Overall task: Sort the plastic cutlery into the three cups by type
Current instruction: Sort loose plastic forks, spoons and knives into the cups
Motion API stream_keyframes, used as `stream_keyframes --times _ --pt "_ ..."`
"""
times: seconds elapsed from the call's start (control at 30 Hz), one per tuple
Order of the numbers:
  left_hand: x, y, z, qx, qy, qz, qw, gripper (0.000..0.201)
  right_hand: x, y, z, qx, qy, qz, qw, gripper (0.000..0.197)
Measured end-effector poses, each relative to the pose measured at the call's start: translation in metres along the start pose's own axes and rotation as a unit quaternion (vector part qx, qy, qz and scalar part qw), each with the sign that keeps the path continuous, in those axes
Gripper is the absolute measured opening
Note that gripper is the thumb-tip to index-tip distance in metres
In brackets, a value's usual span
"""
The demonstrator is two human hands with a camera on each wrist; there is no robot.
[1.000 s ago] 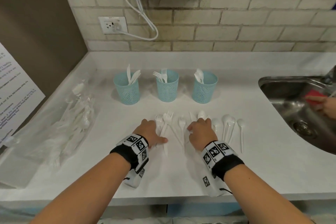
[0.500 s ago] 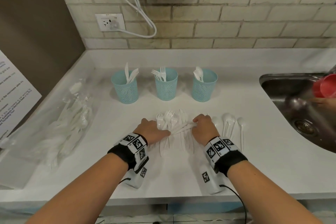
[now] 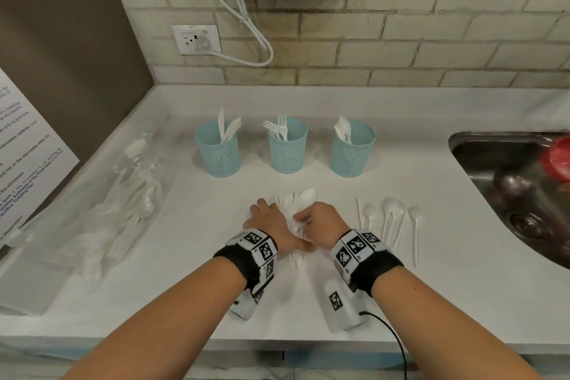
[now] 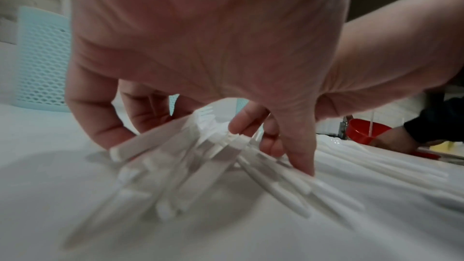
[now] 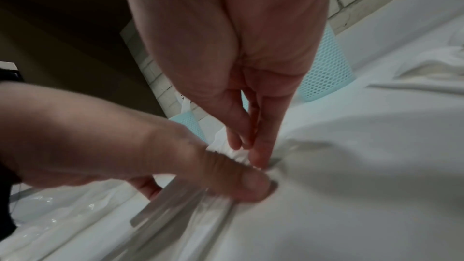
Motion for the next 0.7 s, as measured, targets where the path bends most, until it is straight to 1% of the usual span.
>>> stream_keyframes --times 0.07,0.13,0.2,0.23,0.3,0.37,0.43,0.57,0.63,0.7 --pt "0.001 0.000 0.001 0.002 0.001 0.011 1.000 0.114 0.007 0.003 0.004 0.002 0.014 0.012 1.000 0.042" --pt "0.003 -0.002 0.003 0.004 -0.005 0.015 1.000 0.108 0.019 0.005 0.007 0.010 0.053 -0.035 0.998 0.047" --pt "0.006 -0.005 0.005 0.002 -0.007 0.019 1.000 0.101 0.026 0.004 0.009 0.018 0.073 -0.102 0.992 0.064" --pt "0.008 -0.007 0.007 -0.002 -0.005 0.022 1.000 0.099 0.024 0.003 0.010 0.025 0.065 -0.120 0.990 0.075" --pt "0.011 -0.008 0.009 -0.022 -0.007 0.027 0.999 0.094 0.013 -0.002 0.013 0.042 0.017 -0.136 0.990 0.093" --pt "0.013 -0.008 0.011 -0.046 -0.011 0.035 0.998 0.089 -0.002 -0.005 0.017 0.053 -0.039 -0.152 0.986 0.100" --pt "0.014 -0.010 0.013 -0.055 -0.013 0.040 0.998 0.084 -0.011 -0.009 0.021 0.057 -0.061 -0.180 0.980 0.094" --pt "0.013 -0.017 0.019 -0.040 -0.017 0.046 0.998 0.075 -0.014 -0.020 0.025 0.073 -0.052 -0.176 0.980 0.068" --pt "0.013 -0.018 0.021 -0.034 -0.017 0.054 0.998 0.069 -0.015 -0.022 0.027 0.075 -0.041 -0.179 0.980 0.063" --pt "0.014 -0.019 0.024 -0.035 -0.018 0.068 0.997 0.063 -0.016 -0.021 0.029 0.068 -0.032 -0.188 0.979 0.062"
Point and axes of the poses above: each hand's wrist, its own z-axis towards the middle knuckle, its own x-axis out of the back of the hand, y = z × x, the point moved 9 cm from there along z, towards the middle knuckle, and after that the axes turned 1 degree about -y, right-handed, at the moved point
